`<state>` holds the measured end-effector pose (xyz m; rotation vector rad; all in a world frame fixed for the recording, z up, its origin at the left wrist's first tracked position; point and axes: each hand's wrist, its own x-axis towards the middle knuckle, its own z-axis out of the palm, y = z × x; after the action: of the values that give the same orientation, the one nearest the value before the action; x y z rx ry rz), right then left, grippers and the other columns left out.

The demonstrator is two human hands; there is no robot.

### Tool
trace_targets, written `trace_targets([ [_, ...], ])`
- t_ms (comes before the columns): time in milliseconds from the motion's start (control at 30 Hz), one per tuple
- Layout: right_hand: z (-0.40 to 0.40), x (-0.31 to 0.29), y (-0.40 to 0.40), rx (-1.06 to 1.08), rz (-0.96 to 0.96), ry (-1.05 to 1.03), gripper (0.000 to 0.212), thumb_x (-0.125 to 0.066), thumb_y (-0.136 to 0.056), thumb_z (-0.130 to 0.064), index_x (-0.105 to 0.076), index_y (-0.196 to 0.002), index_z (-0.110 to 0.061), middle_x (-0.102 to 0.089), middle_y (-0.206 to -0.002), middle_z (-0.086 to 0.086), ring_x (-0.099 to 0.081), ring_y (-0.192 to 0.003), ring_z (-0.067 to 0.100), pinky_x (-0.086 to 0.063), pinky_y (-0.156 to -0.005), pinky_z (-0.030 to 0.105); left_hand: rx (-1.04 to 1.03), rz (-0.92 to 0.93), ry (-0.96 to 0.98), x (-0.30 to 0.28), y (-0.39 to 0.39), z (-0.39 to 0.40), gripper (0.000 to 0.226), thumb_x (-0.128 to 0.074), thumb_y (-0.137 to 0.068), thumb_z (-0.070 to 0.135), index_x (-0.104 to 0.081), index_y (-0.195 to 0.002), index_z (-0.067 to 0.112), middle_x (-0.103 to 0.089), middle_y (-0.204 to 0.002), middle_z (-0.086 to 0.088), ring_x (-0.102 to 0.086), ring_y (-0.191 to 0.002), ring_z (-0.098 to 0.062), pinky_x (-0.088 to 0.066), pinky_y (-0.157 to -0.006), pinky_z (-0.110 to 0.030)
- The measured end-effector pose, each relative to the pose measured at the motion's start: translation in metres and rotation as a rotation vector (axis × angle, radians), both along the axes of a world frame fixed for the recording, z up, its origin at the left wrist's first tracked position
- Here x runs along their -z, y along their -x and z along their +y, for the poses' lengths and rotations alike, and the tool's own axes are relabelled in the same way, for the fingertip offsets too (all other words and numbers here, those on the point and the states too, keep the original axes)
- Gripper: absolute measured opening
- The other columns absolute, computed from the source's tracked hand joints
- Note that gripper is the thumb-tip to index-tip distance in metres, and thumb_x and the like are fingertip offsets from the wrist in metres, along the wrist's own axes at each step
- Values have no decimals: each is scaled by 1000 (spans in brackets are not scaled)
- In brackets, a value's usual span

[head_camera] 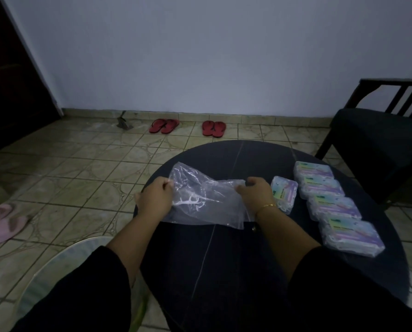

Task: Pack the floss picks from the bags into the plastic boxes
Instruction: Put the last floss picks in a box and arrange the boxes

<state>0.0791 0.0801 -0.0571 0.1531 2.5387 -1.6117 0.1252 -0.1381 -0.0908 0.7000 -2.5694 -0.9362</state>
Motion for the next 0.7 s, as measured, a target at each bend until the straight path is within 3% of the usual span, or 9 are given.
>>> trace_targets([
  [100, 8, -9, -14, -44, -144, 59, 31, -59, -90, -15, -61, -121, -8, -62, -109, 8, -57, -93, 21, -49, -80, 32, -3, 45, -40, 0, -6, 0, 21, -40, -99, 33, -55, -88, 24, -63, -85, 6, -60, -85, -19, -39, -98, -49],
  [167, 15, -9, -20, -64, -167, 102, 25, -61, -90, -16, -62, -114, -10, -61, -91, 4, -57, -76, 15, -48, -62, 26, 10, 71, -58, 1, -10, 0, 22, -38, -99, 34, -54, -88, 25, -64, -85, 6, -60, -86, -19, -39, -98, -49],
  [233, 25, -11, -31, -87, -214, 156, 8, -63, -89, -17, -61, -94, -11, -58, -80, 4, -50, -62, 11, -39, -47, 20, 17, 90, -79, 0, -14, 3, 22, -37, -99, 33, -52, -84, 27, -64, -84, 9, -59, -87, -18, -39, -99, -49],
  [333, 38, -8, -45, -61, -283, 174, 14, -64, -88, -22, -56, -92, -12, -61, -93, 10, -49, -64, 13, -37, -49, 22, 3, 94, -108, -1, -21, 12, 24, -36, -100, 29, -52, -81, 25, -60, -77, 13, -56, -83, -13, -36, -101, -48],
  [467, 51, -2, -61, -112, -259, 115, 22, -63, -88, -38, -58, -88, -16, -61, -89, 3, -52, -71, 12, -38, -57, 24, 1, 82, -127, -4, -33, 26, 26, -34, -101, 30, -55, -88, 22, -63, -85, 12, -56, -89, -16, -32, -103, -42],
  [567, 60, -1, -71, -180, -206, 69, 22, -63, -89, -32, -64, -90, -10, -60, -82, 1, -53, -70, 10, -39, -55, 21, 18, 96, -114, -6, -40, 36, 28, -33, -101, 30, -56, -92, 18, -65, -90, 7, -56, -92, -18, -29, -104, -40],
  [700, 73, 2, -78, -121, -174, 231, 18, -61, -92, -25, -64, -84, -9, -57, -72, 1, -48, -62, 9, -37, -52, 19, 64, 144, -69, -12, -43, 43, 25, -33, -102, 31, -52, -88, 21, -55, -75, 13, -53, -89, -19, -33, -102, -44],
])
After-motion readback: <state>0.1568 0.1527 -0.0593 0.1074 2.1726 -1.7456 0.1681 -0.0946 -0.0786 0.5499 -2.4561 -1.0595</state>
